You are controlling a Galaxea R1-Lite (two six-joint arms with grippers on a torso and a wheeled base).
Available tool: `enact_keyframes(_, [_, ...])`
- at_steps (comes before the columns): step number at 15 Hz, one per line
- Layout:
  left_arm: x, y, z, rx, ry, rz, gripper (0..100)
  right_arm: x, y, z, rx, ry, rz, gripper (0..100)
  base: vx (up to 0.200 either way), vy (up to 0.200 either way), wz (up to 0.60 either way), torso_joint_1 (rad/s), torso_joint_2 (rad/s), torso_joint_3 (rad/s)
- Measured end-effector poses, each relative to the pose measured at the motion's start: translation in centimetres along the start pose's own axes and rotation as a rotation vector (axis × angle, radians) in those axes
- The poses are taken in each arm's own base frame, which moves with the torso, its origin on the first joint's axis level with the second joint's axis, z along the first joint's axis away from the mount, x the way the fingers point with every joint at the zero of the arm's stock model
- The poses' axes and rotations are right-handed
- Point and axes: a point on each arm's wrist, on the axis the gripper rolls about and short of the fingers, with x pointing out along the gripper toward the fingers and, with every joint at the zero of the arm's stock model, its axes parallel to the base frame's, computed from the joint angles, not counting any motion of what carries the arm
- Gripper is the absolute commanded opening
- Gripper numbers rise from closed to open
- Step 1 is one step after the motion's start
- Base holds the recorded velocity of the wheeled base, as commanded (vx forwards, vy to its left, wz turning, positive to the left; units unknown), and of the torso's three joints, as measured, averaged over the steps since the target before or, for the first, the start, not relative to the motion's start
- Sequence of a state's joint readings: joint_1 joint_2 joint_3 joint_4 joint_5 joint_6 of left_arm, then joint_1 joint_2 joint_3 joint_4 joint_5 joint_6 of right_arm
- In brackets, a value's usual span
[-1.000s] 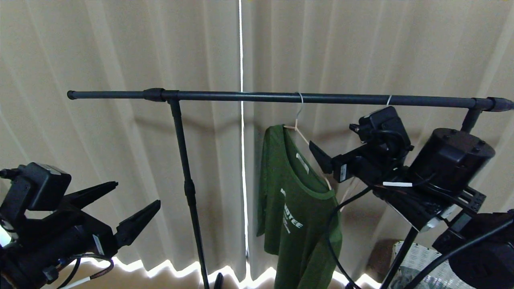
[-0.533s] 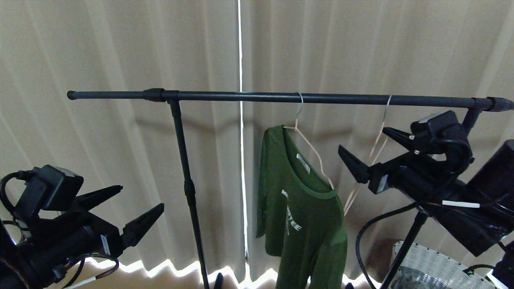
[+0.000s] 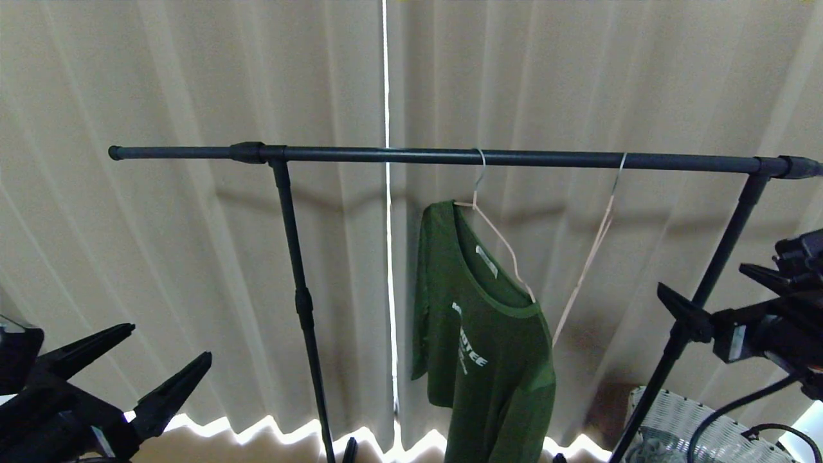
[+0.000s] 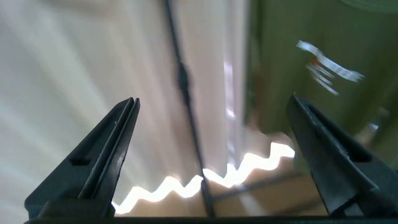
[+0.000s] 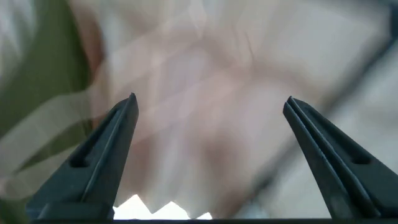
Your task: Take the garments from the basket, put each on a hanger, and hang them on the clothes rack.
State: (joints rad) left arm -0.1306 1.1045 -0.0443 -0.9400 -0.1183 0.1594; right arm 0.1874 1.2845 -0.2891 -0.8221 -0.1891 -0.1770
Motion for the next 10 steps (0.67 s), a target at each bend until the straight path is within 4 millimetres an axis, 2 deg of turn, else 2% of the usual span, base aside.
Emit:
enact_keyframes(4, [-1.0, 0.7, -0.3, -0.003, -0.014, 0.081, 100, -3.3, -1.5, -2.8, 0.01, 0.23, -0.06, 100, 0.0, 0.0, 0.0, 0.0, 0.0, 0.0])
enact_keyframes(10, [-1.5, 0.6, -0.6, -0.004, -0.012, 0.088, 100, -5.2, -1.9, -3.5, 0.001, 0.205, -0.085, 100, -0.2, 0.0, 0.0, -0.001, 0.0, 0.002])
